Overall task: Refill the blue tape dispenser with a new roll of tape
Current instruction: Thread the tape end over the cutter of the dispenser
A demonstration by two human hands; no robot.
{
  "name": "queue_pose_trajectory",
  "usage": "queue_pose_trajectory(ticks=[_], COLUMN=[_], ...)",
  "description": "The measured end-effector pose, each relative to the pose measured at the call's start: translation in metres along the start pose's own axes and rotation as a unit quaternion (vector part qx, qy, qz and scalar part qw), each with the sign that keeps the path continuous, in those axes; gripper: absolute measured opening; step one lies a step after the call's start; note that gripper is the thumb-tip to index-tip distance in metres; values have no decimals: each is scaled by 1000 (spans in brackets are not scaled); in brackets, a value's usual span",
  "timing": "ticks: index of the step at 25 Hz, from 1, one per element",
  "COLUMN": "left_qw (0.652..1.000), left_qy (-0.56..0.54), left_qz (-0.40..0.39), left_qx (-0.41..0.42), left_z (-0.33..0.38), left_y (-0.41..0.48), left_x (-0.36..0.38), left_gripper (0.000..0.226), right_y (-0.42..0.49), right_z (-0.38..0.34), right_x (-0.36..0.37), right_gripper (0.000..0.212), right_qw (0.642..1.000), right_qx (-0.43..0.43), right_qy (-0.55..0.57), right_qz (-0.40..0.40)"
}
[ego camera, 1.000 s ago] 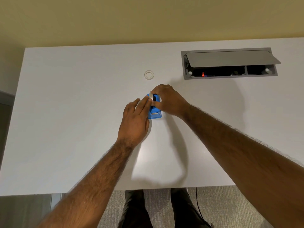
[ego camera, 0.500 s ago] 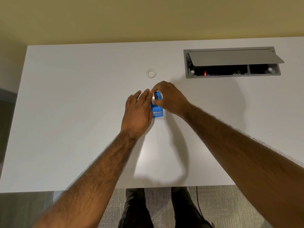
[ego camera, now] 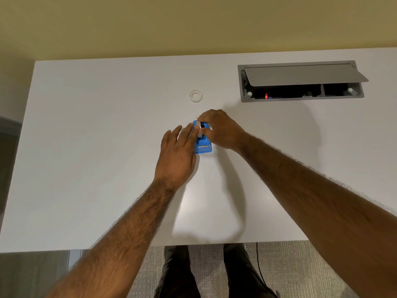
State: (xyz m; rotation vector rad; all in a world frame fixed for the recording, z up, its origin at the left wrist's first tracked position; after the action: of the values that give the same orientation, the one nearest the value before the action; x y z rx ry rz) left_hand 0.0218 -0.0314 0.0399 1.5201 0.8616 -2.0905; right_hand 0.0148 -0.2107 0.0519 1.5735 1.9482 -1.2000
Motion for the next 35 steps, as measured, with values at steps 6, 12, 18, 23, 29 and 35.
queue_pose_trajectory(ticks=[6, 12, 18, 23, 29, 35], left_qw=[1000, 1000, 1000, 999, 961, 950], left_qy=[-3, -12, -2, -35, -242, -277], left_qz=[-12, -3, -9, 29, 108, 26], left_qx=[-12, -8, -4, 6, -78, -141], left_z=[6, 3, 0, 2, 9, 3], left_y=[12, 14, 8, 4, 25, 42], left_x=[-3, -3, -3, -7, -24, -26], left_gripper=[65, 66, 64, 54, 14, 13], right_y=[-2, -3, 3, 4, 4, 6], right_z=[-2, -8, -3, -3, -1, -2], right_x=[3, 8, 0, 1, 3, 2], right_gripper=[28, 29, 30, 39, 46, 32], right_qw=[999, 1000, 1000, 1000, 999, 1000], right_qx=[5, -7, -5, 13, 26, 16], right_qy=[-32, 5, -13, 12, 29, 10], right_qz=[-17, 19, -1, 3, -1, -10])
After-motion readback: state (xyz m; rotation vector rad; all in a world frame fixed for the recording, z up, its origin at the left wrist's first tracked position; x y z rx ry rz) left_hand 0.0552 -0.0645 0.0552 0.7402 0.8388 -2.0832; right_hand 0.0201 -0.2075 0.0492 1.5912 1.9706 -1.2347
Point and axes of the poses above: each hand's wrist, its own y-axis towards the middle knuckle, its own x-axis out of the palm, z = x × y, the point moved 1 cm from there along y, towards the middle knuckle, and after that the axes turned 11 degrees about -z, right-handed, at the moved point
